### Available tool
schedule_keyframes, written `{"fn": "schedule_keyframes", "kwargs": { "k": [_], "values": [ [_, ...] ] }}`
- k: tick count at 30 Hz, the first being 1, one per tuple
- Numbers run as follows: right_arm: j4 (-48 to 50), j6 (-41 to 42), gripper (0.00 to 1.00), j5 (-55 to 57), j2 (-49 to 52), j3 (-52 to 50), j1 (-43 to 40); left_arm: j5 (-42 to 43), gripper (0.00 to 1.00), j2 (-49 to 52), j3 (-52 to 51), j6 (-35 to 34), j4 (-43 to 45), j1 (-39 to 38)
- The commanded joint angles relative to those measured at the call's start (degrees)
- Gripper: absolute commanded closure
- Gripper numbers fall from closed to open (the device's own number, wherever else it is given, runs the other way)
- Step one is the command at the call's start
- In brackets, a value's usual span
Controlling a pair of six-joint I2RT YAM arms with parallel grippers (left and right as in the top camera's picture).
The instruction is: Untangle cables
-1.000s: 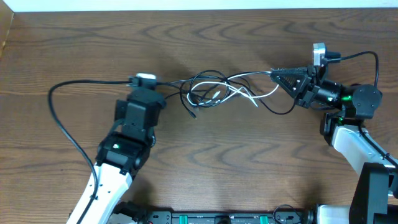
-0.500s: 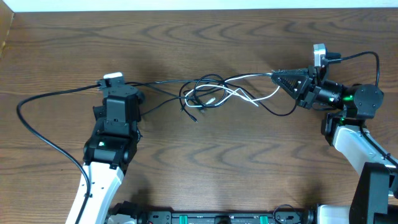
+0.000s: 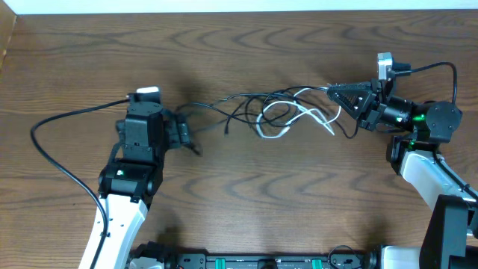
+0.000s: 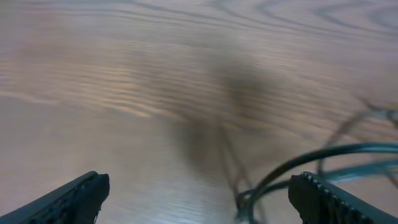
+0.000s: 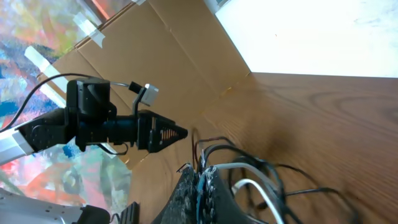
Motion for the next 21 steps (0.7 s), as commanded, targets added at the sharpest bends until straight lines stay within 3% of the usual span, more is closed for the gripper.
{"fn": "schedule_keyframes", "kwargs": {
  "k": [1, 9, 21],
  "values": [
    [0.2, 0.1, 0.99, 0.9, -0.2, 0.0, -0.5, 11.6, 0.03, -0.1, 0.3, 5.4, 0.8, 0.2],
    [0.2, 0.1, 0.99, 0.9, -0.2, 0.0, -0.2, 31.1, 0.03, -0.1, 0.3, 17.0, 3.0, 0.2],
    [1.1, -3.0, 0.99, 0.7, -0.2, 0.0, 3.2, 35.1, 0.00, 4.4, 0.3, 20.9, 12.3, -3.6]
  ]
}}
